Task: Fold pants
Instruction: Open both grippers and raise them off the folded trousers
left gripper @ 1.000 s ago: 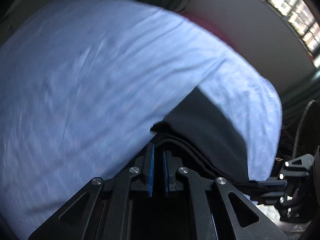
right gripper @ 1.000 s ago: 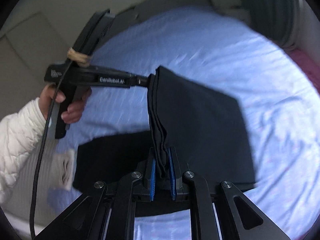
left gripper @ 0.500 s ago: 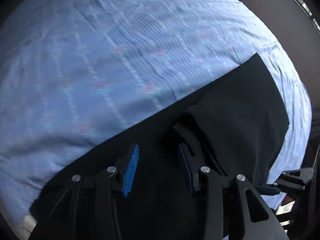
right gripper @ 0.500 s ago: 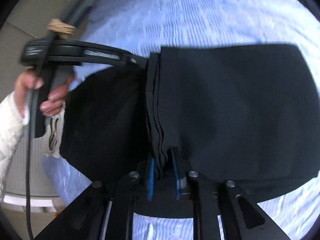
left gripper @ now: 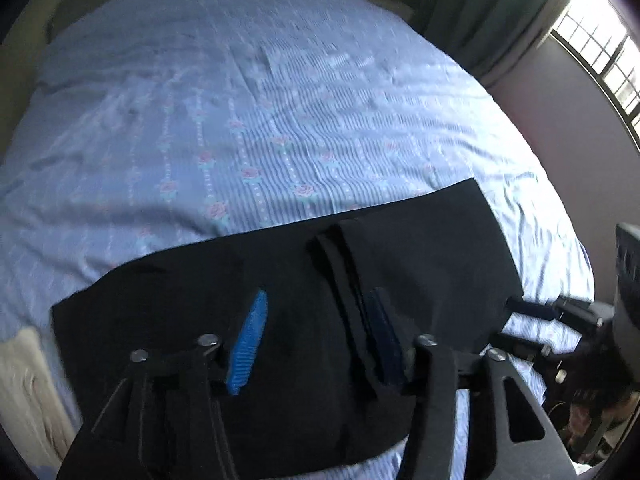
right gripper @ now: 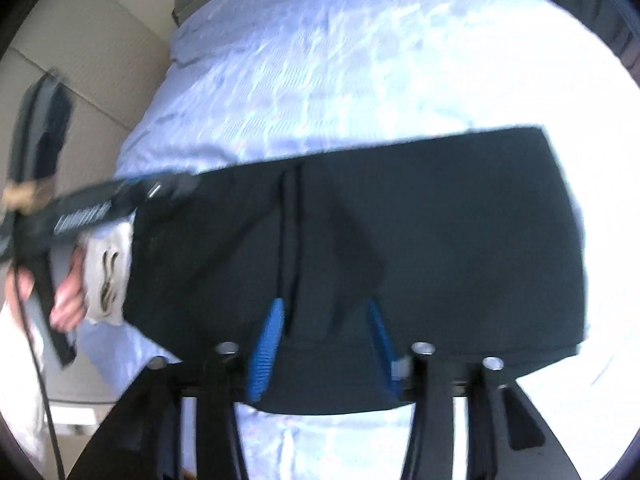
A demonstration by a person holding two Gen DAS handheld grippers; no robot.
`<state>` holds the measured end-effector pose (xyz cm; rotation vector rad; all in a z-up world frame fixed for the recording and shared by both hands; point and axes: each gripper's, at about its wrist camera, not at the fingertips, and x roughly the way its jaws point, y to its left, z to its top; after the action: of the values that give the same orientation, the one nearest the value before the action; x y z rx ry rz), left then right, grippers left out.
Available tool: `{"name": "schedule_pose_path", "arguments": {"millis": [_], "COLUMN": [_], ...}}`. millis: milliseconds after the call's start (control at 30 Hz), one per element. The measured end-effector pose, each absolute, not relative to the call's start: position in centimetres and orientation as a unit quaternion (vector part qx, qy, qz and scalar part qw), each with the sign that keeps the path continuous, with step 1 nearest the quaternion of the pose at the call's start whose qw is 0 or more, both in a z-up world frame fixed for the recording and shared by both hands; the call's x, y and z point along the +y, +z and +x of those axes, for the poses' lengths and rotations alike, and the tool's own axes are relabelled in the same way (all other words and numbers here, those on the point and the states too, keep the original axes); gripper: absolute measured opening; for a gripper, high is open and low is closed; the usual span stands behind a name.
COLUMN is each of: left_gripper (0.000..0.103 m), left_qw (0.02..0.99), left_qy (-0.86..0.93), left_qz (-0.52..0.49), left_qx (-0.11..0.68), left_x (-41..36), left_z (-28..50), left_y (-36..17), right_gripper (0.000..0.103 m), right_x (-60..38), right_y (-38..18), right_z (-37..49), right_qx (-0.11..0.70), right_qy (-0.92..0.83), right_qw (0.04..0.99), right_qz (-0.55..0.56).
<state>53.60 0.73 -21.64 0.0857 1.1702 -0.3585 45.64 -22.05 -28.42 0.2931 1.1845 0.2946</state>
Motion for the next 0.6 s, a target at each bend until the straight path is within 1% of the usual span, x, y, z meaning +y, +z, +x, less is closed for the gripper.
{"name": "schedule_pose_path", "arguments": {"millis": [33,100,167,233,267,333,600], "left_gripper": [0.062,0.066,0.067,0.067,0.067,0.073,0.074], "left_qw": [0.823,0.833,0.837,0.84,0.843,0.847,0.856], "left_qy": [-0.159,-0.136,-0.119,-0.096,-0.084,-0.063,0.029], "left_qz": [0.039,0.027,0.007,-0.005,-0.013,-0.029,-0.097], "left_qx": [0.544,0.535,0.534,0.534,0.532,0.527,0.507], "left_x": [0.7,1.2,1.8,2.4,2.7,3.4,6.2], "left_z": [52.8,50.8,48.8,46.7,45.4,43.3,33.6], "left_y": [-21.0,-19.2,-17.8,-16.4,-15.8,-14.9,-12.9], "right_gripper": [0.061,0.062,0.063,0.066,0.07,0.073,0.074], "right_x": [-22.5,-22.9,-23.5,-23.6,-23.6,-23.2,-20.2], "right_y": [-27.3,-25.6,-23.4,-21.6,-20.6,-19.1,-16.3], "right_z": [45.3,44.5,43.5,42.4,41.6,40.4,35.8], "right_qx": [0.547,0.539,0.532,0.524,0.518,0.51,0.502], "right_qy": [0.135,0.137,0.143,0.148,0.154,0.167,0.236], "right_qw": [0.815,0.821,0.826,0.831,0.834,0.836,0.829], "right_qz": [0.133,0.127,0.121,0.115,0.112,0.109,0.068]}}
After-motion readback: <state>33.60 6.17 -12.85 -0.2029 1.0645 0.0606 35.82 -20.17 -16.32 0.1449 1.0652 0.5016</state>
